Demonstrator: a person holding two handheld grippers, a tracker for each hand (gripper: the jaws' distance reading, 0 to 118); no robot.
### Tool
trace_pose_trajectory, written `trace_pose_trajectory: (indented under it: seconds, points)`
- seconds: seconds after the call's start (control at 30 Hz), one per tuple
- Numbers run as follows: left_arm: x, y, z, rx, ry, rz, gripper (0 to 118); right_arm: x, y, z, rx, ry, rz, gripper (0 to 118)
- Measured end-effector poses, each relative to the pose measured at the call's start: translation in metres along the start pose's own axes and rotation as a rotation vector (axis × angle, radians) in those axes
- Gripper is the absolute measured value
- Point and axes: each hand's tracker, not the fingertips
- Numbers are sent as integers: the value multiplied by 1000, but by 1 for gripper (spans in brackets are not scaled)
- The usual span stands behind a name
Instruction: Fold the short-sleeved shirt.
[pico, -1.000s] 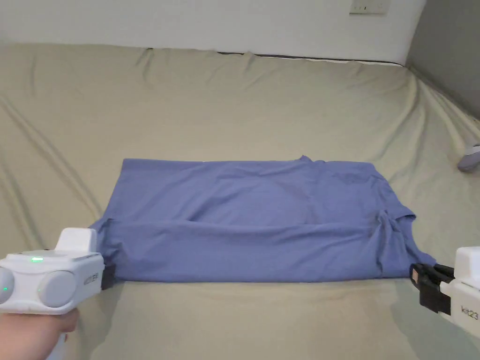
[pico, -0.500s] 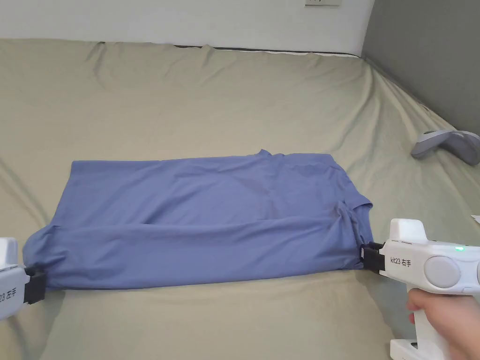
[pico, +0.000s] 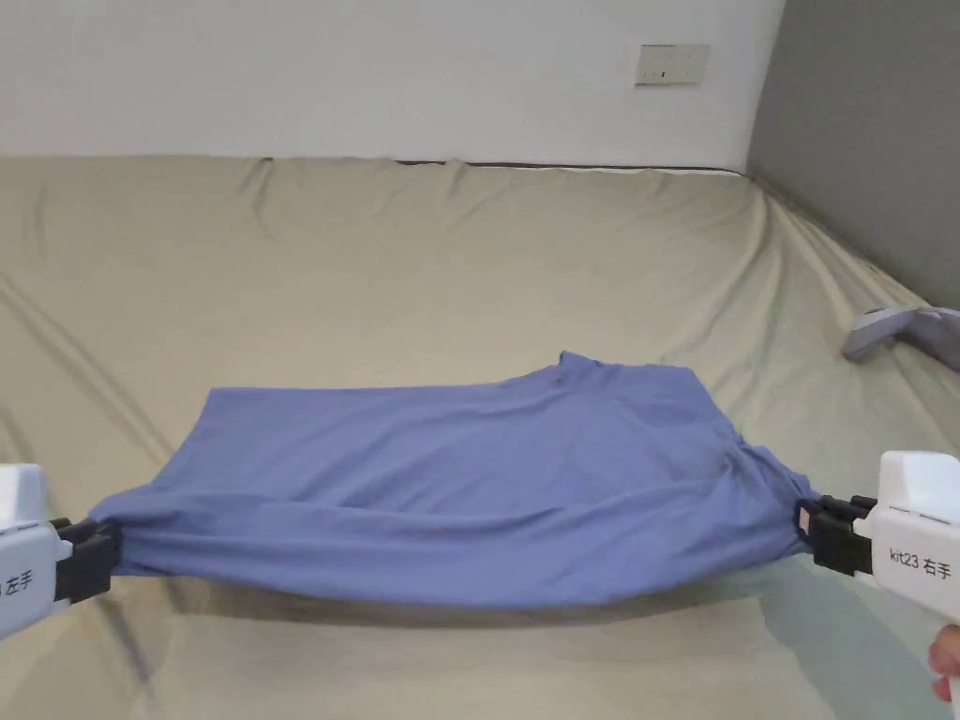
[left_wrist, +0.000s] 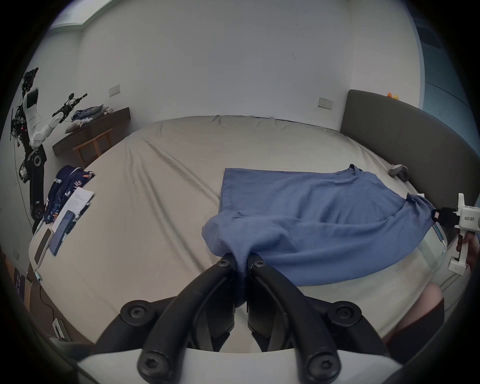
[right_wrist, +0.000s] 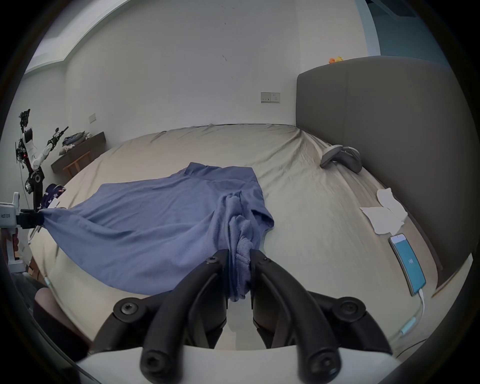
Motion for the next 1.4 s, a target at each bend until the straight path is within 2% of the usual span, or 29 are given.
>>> trace_pose_trajectory:
  seconds: [0.17,0.27,0.37,0.43,0.6,0.63,0.67,0.7,0.73,0.77,0.83,0.87,0.9,0.93,0.97,1.0,1.07,1.1,1.13,1.17,1.27,1.4]
  points:
    - [-13,-35,28,-80,-60,-4,4,16,-37,35,-115,12,10,16]
    - [-15,-63,26,-161,-79,-46,4,16,-68,39,-187,-3,71,16]
    - [-8,-84,15,-230,-80,-70,4,18,-89,33,-216,-27,65,16]
    - [-6,-94,5,-259,-66,-88,4,18,-99,26,-229,-69,110,15]
    - [-6,-95,0,-286,-64,-91,5,24,-94,31,-222,-48,74,19]
    - [-6,-90,2,-285,-65,-91,16,24,-90,34,-225,-48,66,31]
    - [-5,-85,3,-275,-44,-93,49,23,-86,37,-215,-68,61,60]
    - [-6,-79,5,-231,-19,-92,80,26,-80,43,-164,-107,55,82]
    - [-8,-71,9,-187,-20,-74,101,26,-72,48,-106,-114,42,96]
    - [-8,-60,13,-145,-30,-39,107,25,-61,52,-66,-99,22,97]
    - [-2,-37,20,-50,-1,12,103,21,-37,54,-1,-72,13,88]
    - [0,-27,22,2,24,36,87,15,-29,54,58,-82,23,83]
    - [4,-16,24,62,30,71,60,9,-18,52,119,-121,40,75]
    - [9,-5,24,107,31,92,21,2,-8,47,183,-139,62,54]
    - [12,3,19,119,32,98,0,-2,-1,41,186,-109,60,17]
    - [13,9,9,123,30,103,0,-7,8,33,217,-110,62,4]
    - [16,22,-12,105,1,96,0,-16,21,14,215,-118,54,3]
    - [18,30,-29,66,-23,48,0,-18,30,1,207,-74,70,3]
    - [19,35,-46,57,-3,36,0,-22,34,-10,145,-37,30,3]
    - [19,41,-61,48,2,25,0,-26,40,-20,180,-58,50,2]
    - [14,67,-114,29,21,38,0,-35,52,-48,165,-42,79,2]
    - [13,95,-194,-48,75,-39,1,-48,60,-75,139,-15,88,2]
